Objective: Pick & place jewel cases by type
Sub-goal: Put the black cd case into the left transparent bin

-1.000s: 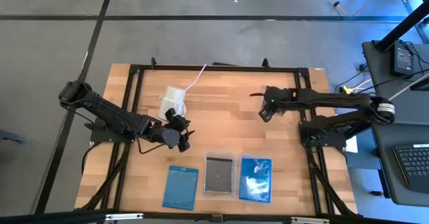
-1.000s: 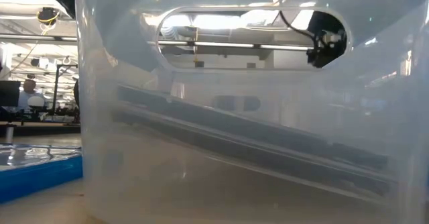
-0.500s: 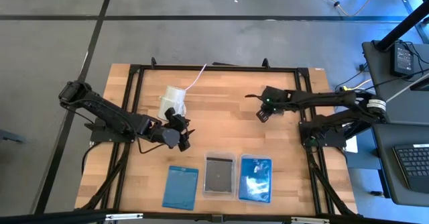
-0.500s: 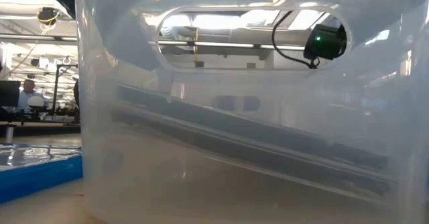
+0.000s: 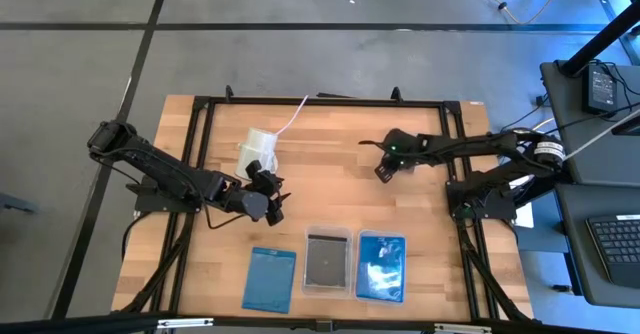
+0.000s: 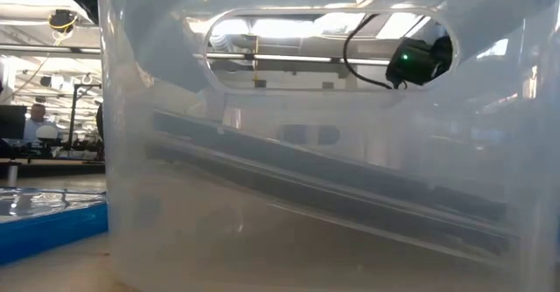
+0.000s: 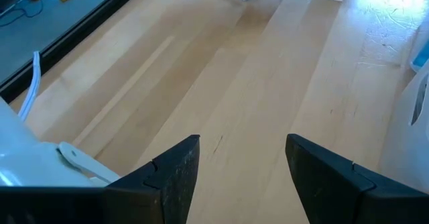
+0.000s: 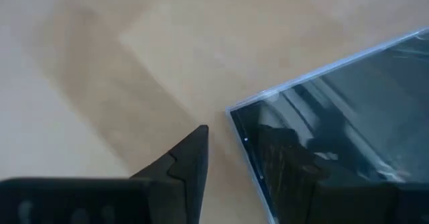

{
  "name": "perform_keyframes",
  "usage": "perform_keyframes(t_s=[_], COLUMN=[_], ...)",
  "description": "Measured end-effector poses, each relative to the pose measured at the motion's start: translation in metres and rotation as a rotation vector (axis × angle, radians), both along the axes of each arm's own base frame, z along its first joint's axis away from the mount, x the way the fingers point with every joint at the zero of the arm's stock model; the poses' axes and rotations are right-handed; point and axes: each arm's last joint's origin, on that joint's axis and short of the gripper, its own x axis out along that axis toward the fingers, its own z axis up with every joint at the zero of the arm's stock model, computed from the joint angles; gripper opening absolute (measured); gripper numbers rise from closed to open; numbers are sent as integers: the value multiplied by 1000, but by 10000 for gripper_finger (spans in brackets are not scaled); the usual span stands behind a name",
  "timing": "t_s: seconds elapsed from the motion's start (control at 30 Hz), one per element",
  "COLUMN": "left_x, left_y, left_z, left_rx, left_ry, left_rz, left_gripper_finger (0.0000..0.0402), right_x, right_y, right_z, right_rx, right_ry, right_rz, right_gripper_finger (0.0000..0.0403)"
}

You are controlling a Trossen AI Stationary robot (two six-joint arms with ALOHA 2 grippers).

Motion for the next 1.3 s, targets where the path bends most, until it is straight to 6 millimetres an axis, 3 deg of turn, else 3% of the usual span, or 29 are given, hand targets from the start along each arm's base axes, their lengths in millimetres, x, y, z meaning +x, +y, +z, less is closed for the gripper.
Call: perform_keyframes(t_s=[0.23,0.6,0.97,1.07,1.17,1.3], left_x=[0,0,7,14,24,36], left_y=[0,0,-1,-3,-5,0], left_z=[0,0,-3,-12,-22,-35], left_rx=[0,0,46,82,92,122], left_ry=[0,0,-31,-3,-2,25], left_rz=[0,0,22,2,-15,-26], left_gripper_finger=[219,219,219,219,219,219], right_x=[17,57,123,134,142,137], right_y=[11,43,52,52,52,48], right_z=[-2,-16,-15,-6,18,44], right_rx=[110,122,85,81,50,-16], right_ry=[-145,-286,-300,-324,-374,-303], right_rz=[137,276,413,485,556,624], right_gripper_finger=[135,135,136,136,136,136])
